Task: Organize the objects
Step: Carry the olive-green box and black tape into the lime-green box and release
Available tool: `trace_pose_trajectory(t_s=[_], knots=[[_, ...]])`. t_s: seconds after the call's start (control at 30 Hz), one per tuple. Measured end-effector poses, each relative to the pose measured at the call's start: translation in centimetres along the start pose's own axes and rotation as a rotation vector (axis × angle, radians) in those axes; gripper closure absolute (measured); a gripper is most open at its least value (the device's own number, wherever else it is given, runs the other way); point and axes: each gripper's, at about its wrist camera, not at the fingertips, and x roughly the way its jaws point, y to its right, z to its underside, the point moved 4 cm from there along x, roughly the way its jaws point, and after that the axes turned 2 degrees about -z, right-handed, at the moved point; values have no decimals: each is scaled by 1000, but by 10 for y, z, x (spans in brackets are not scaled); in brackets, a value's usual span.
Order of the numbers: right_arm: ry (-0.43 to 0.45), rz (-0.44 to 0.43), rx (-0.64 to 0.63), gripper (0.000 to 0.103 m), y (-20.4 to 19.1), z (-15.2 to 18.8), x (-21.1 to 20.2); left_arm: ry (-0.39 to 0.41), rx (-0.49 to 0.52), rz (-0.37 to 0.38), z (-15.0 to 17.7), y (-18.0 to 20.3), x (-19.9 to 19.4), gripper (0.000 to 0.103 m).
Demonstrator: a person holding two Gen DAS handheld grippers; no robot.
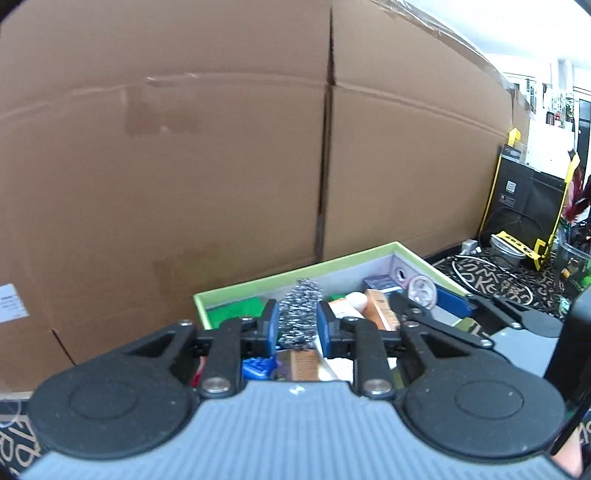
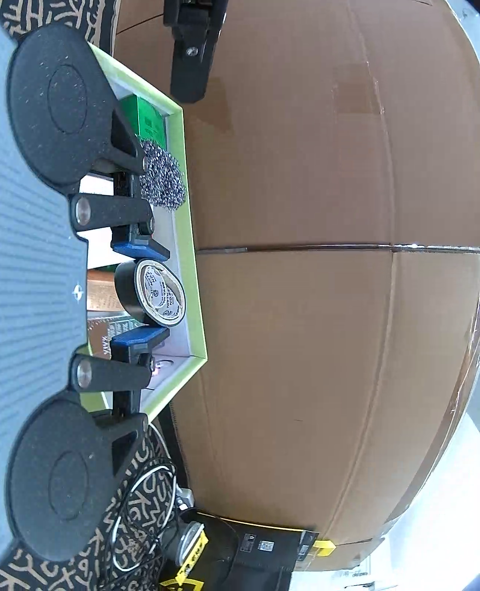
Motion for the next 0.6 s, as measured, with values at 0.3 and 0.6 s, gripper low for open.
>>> trace_pose_trajectory(t_s=[0.3, 0.6], knots=[[-37, 14, -29, 61, 9, 10, 16, -59, -12, -63, 7, 6, 31, 82], [-14, 67, -116, 23, 1, 12, 14, 45, -5, -141, 14, -2, 22, 4]])
